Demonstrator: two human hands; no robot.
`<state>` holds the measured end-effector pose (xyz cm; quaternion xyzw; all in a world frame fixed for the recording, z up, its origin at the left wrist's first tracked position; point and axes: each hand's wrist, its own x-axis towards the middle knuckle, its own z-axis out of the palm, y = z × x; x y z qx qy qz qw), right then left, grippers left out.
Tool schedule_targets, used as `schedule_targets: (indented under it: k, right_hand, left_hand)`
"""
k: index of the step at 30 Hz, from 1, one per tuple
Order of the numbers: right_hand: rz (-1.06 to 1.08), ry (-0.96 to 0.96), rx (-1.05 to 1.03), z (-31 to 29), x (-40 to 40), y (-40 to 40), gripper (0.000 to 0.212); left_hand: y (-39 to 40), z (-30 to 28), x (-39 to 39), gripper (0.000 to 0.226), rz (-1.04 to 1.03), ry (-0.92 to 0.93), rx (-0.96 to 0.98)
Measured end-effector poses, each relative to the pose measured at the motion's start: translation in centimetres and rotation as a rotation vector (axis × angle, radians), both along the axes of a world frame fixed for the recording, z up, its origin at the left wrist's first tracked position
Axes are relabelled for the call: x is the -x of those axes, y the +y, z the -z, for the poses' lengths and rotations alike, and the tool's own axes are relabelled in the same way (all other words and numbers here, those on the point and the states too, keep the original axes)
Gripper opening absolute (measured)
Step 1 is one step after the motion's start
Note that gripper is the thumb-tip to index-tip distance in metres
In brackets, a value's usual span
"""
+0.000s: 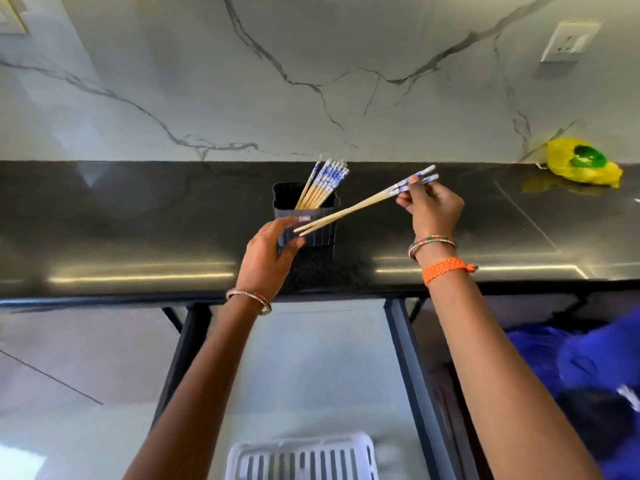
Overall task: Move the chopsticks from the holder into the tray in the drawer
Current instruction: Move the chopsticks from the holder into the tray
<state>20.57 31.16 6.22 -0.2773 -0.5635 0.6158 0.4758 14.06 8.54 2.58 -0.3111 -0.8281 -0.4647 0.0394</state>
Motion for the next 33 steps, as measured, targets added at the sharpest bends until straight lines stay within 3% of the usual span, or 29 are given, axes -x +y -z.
schedule_targets:
  k: [4, 6, 8, 10, 11, 13, 14, 16, 18, 21, 25, 30, 33]
  right_hand:
    - [-0.159, -0.035, 0.147, 4.3, -6.0, -7.1, 0.023]
    - [-0.248, -0.090, 0.254, 7.6, -8.6, -11.1, 0.026]
    - [-0.270, -0.165, 0.408, 11.1, -10.9, -14.3, 0.026]
    - [-0.247, -0.361, 0.440, 14.7, -12.9, -16.8, 0.020]
    - [-0.233, -0.569, 0.292, 16.2, -13.8, -17.7, 0.012]
    - [-0.212, -1.064, -0.271, 19.1, -16.0, -19.1, 0.056]
    - [-0.253, -1.126, -0.582, 19.8, -17.1, -19.9, 0.064]
    - [-0.551, -1.063, -0.968, 20.7, -18.2, -21.4, 0.053]
    - [-0.813, -1.025, -0.992, 22.2, -18.6, -22.0, 0.040]
    - [-0.859, -1.066, -0.857, 23.9, -18.7, -21.5, 0.035]
    - [-0.902, -1.181, -0.749, 25.9, -18.9, -20.8, 0.032]
    - [-1.017, -1.367, -0.767, 27.5, -18.0, -21.3, 0.032]
    - [-1.014, -1.350, -0.788, 28.2, -17.7, -21.6, 0.032]
  left_hand:
    - [-3.6, 2.8, -4.7, 0.061, 0.022, 0.151, 0.375]
    - [-5.5, 5.2, -7.2, 0.048, 0.139, 0.051, 0.538]
    - [-7.6, 8.0, -9.8, 0.028, 0.228, -0.166, 0.574]
    - [-10.0, 11.1, -12.5, 0.026, 0.246, -0.203, 0.689]
    - [-11.0, 12.5, -13.5, 0.027, 0.250, -0.159, 0.769]
    - [-12.2, 14.6, -15.2, 0.030, 0.270, -0.059, 0.877]
    - [-12.6, 15.5, -15.9, 0.030, 0.289, -0.019, 0.897]
    - [-12.8, 16.5, -16.8, 0.028, 0.319, 0.041, 0.893]
    - [-13.0, 17.4, -17.2, 0.027, 0.332, 0.090, 0.873]
    - [-14.5, 19.4, -16.8, 0.029, 0.279, 0.080, 0.843]
    - [-17.5, 21.1, -16.0, 0.051, -0.031, -0.357, 0.726]
    - [-18.4, 22.5, -16.5, 0.044, -0.190, -0.814, 0.583]
    - [-18.3, 23.8, -17.4, 0.045, -0.276, -1.075, 0.420]
